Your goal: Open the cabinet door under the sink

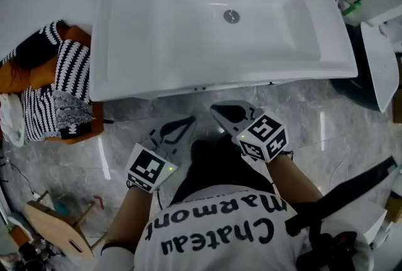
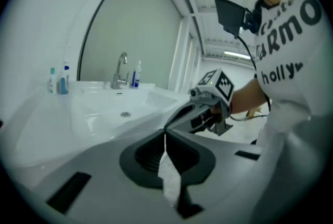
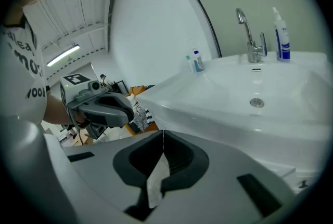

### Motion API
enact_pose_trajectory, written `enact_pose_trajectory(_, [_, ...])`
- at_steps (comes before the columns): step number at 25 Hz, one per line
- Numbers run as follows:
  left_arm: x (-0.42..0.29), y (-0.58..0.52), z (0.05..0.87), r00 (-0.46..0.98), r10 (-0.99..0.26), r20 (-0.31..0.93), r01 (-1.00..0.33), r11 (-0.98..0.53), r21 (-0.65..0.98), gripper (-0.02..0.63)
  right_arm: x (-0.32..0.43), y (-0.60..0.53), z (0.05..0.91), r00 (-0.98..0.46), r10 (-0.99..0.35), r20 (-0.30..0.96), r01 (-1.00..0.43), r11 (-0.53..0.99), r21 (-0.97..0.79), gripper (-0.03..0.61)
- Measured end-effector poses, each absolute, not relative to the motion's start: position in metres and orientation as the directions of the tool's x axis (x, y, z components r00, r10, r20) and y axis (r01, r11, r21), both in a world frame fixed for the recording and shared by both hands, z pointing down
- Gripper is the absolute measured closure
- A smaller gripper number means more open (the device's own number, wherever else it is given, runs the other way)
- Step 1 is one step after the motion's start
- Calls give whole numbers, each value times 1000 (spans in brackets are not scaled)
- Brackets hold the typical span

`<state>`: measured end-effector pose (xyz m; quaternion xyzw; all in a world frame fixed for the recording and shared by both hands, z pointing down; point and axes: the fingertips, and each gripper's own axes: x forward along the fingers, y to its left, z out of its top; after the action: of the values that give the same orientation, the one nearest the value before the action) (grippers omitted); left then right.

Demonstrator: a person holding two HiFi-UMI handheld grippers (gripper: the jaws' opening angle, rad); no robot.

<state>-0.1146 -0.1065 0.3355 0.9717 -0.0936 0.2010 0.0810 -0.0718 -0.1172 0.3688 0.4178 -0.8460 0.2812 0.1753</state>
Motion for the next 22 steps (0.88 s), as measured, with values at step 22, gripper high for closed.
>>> enact_pose_trajectory(22, [-80,-177,592,794,-196,575,-431,-849,305,493,-26,-170,598,-585,-536,608,-809,430,-400,563])
